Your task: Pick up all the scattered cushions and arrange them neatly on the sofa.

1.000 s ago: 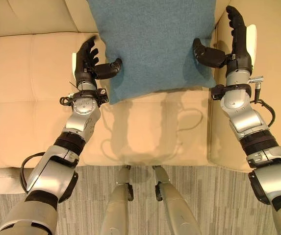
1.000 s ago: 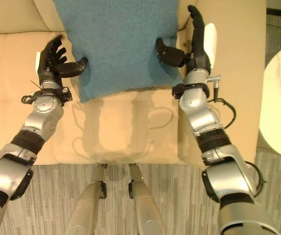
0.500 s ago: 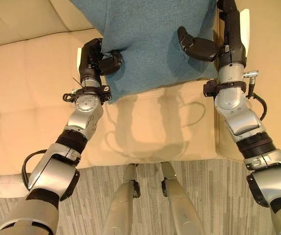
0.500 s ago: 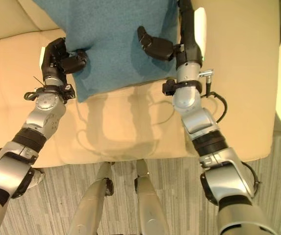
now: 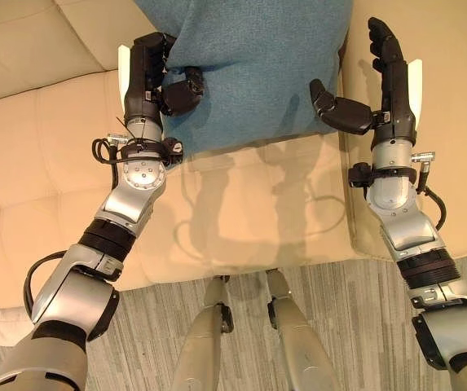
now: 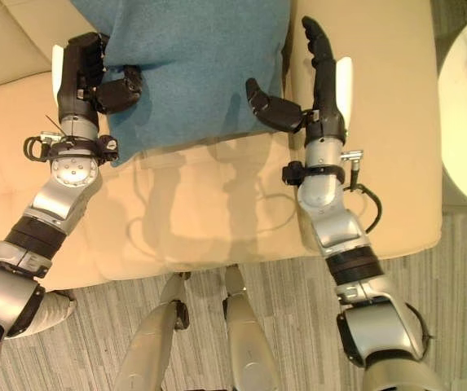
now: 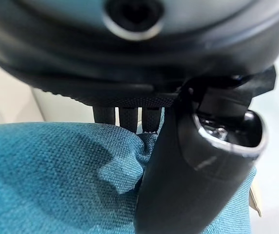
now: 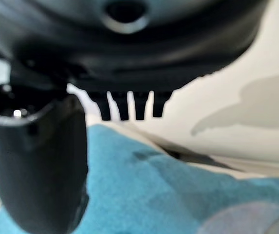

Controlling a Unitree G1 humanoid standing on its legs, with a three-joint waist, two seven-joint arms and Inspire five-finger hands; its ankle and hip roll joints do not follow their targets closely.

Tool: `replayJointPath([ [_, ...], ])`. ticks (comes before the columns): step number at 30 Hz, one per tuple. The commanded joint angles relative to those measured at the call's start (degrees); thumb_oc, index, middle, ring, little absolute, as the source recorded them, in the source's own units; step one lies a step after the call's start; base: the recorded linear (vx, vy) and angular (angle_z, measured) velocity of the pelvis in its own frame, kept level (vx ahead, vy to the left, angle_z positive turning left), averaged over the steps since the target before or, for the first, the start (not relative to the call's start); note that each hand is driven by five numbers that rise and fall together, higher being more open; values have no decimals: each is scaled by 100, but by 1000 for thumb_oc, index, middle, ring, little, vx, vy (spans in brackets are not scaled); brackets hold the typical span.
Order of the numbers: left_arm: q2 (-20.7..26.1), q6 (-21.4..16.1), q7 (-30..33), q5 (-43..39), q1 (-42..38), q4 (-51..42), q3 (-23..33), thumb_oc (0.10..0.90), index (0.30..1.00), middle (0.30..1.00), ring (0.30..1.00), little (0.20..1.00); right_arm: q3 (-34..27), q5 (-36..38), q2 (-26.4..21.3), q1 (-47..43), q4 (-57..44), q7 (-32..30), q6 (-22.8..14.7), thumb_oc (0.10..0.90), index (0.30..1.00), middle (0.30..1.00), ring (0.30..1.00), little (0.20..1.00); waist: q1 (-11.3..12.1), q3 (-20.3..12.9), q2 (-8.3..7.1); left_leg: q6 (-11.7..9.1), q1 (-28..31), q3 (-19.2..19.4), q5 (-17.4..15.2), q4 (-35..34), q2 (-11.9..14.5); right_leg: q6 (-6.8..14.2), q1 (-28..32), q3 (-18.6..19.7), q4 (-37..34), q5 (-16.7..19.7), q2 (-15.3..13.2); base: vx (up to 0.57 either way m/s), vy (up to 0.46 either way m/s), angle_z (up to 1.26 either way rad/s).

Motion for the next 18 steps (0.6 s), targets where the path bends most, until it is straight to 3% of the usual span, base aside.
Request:
replayJointPath([
  [1, -85, -832, 254, 451, -917, -157, 253, 400, 300, 300, 300, 300, -122, -157, 1, -205, -527, -242, -654, 800, 900, 900, 900, 900, -149, -812, 106, -4, 171, 23, -837, 8, -336, 401, 240, -239, 176, -980, -14, -7, -37, 4],
  [2, -68, -694, 186, 492, -945, 118, 177, 692, 738, 738, 738, 738, -95, -160, -4, -281, -460, -270, -608, 800, 900, 900, 900, 900, -127, -802, 67, -12, 152, 7, -815, 8, -325, 396, 230, -264, 190, -977, -6, -3, -23, 4],
  [3, -67, -696, 184, 490, -951, 124, 175, 800, 900, 900, 900, 900, -94, -160, -3, -285, -457, -271, -608, 800, 900, 900, 900, 900, -128, -801, 67, -12, 150, 6, -814, 8, -325, 396, 229, -265, 190, -977, -6, -5, -30, 4],
  [10, 109, -277, 109, 854, -980, 994, 148, 800, 900, 900, 900, 900, -168, -120, -29, -310, -406, -320, -561, 800, 900, 900, 900, 900, -87, -766, -60, -27, 115, -18, -784, 8, -313, 388, 207, -331, 238, -985, 19, 6, -15, 4],
  [18, 439, -155, 87, 964, -627, 1346, 493, 800, 900, 900, 900, 900, -469, -22, -144, 167, -663, -167, -660, 800, 900, 900, 900, 900, -57, -730, -83, -31, 164, -40, -782, 8, -298, 376, 267, -370, 249, -1020, 14, 4, -5, 2],
])
